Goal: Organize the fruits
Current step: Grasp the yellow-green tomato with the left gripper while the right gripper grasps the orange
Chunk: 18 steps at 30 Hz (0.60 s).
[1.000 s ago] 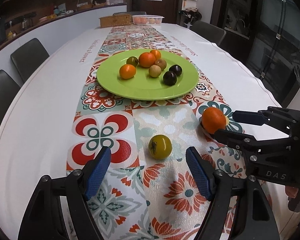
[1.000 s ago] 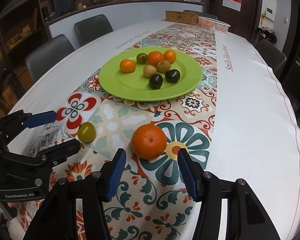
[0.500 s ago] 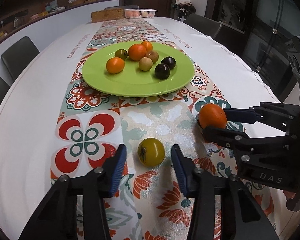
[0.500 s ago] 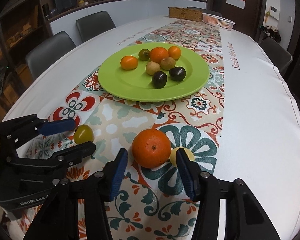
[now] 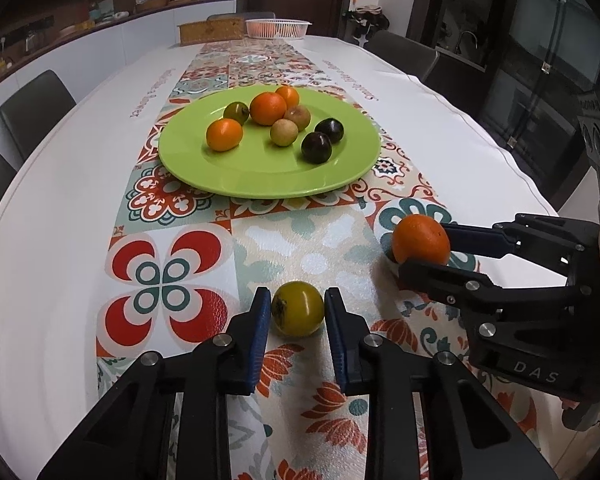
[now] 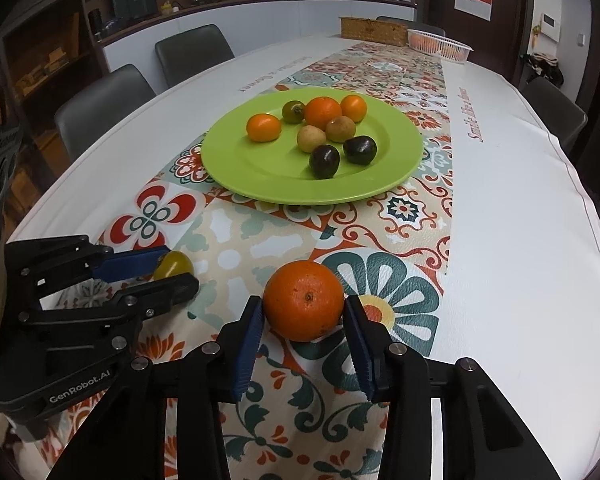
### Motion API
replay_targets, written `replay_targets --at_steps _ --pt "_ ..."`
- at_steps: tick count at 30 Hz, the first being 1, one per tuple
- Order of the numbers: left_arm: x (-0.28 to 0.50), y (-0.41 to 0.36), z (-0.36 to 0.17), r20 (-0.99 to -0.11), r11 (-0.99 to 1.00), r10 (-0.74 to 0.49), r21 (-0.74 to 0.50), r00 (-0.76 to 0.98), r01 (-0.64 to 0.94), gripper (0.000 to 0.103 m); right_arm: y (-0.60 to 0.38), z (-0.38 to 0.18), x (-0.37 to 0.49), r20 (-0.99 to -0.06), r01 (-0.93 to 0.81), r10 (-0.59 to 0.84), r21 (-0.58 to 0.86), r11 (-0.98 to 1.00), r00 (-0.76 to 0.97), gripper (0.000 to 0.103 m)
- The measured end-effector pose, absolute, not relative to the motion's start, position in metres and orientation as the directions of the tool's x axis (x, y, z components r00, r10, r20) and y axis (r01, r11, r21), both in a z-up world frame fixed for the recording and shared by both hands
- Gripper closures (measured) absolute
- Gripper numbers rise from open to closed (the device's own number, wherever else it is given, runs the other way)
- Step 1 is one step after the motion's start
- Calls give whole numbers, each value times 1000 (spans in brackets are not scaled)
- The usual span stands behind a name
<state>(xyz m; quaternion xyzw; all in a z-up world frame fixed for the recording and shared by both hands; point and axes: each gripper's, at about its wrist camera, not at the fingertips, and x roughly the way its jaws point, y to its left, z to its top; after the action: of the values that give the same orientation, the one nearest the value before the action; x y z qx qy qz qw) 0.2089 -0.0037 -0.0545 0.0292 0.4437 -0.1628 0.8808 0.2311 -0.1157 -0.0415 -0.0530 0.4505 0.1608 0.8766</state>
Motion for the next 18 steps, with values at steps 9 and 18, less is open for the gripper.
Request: replay_targets --at_steps 9,18 --pt "201 -3 -47 -781 945 -271 -106 562 308 78 -119 -31 223 -792 -324 240 56 944 561 61" --pt "206 0 -50 -784 955 -246 -95 570 280 59 -117 -32 217 -795 -326 240 57 944 558 61"
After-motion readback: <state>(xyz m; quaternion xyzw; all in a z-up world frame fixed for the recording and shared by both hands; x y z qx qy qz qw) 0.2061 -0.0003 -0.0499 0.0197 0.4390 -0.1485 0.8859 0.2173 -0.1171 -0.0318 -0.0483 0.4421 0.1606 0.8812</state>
